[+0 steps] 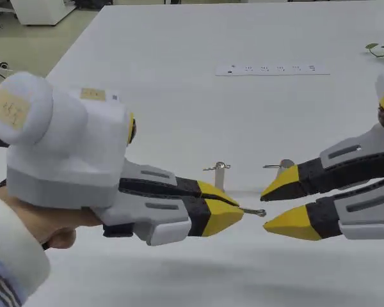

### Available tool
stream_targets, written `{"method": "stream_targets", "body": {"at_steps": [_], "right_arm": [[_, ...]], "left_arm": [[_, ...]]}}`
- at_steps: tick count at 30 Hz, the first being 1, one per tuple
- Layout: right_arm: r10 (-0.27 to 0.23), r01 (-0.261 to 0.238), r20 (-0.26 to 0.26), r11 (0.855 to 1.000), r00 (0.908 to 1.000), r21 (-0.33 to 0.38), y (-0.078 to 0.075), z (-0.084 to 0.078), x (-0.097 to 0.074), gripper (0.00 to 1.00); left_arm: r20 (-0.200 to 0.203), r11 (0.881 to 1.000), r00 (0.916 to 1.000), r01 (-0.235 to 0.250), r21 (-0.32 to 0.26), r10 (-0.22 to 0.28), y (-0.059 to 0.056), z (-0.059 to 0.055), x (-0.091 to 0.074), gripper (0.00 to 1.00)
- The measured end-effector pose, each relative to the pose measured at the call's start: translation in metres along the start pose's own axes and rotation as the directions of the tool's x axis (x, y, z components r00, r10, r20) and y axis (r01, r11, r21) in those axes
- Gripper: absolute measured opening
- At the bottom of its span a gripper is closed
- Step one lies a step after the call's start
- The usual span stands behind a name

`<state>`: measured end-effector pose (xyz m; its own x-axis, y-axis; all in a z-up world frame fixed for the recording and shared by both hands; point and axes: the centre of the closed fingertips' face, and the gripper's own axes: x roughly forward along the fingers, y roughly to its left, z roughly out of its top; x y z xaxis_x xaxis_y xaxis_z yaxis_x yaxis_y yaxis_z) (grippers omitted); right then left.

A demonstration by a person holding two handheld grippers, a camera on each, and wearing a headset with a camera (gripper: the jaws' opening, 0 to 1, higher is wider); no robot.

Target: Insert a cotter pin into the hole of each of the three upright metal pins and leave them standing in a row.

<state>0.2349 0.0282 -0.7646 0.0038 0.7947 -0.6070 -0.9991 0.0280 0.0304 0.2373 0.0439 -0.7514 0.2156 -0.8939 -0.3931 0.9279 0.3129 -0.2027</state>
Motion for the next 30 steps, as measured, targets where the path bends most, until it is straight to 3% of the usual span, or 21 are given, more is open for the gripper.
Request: {"method": "stream_targets", "body": {"at_steps": [2,8,13,19,22,30], "right_arm": [[0.02,-0.02,-0.017,1.0,0.9996,0.001,0.005,-0.004,0.002,0.15],[0.06,-0.061,0.002,0.998,0.9982,0.018,0.014,-0.002,0.005,0.14],[0.067,-0.067,0.011,0.997,0.9977,0.027,0.016,0.0,0.007,0.12],[0.094,-0.095,0.021,0.995,0.9953,0.035,0.022,0.001,0.007,0.06],[0.101,-0.101,0.01,0.995,0.9948,0.011,0.025,0.001,0.008,0.05],[0.134,-0.134,0.01,0.991,0.991,0.021,0.029,0.002,0.012,0.05]], "left_arm": [[-0.005,0.999,0.9997,0.022,0.034,-0.022,-0.006,-0.001,-0.001,0.0],[0.007,0.996,0.9986,0.052,0.07,-0.053,-0.012,0.001,-0.001,0.0],[0.011,0.991,0.9964,0.082,0.109,-0.084,-0.017,0.001,-0.001,0.0],[0.015,0.99,0.9957,0.089,0.109,-0.091,-0.017,0.001,-0.001,0.0],[-0.006,0.988,0.9954,0.095,0.125,-0.095,-0.017,-0.004,0.0,0.0],[-0.018,0.989,0.995,0.099,0.11,-0.098,-0.018,-0.015,-0.002,0.01]]}}
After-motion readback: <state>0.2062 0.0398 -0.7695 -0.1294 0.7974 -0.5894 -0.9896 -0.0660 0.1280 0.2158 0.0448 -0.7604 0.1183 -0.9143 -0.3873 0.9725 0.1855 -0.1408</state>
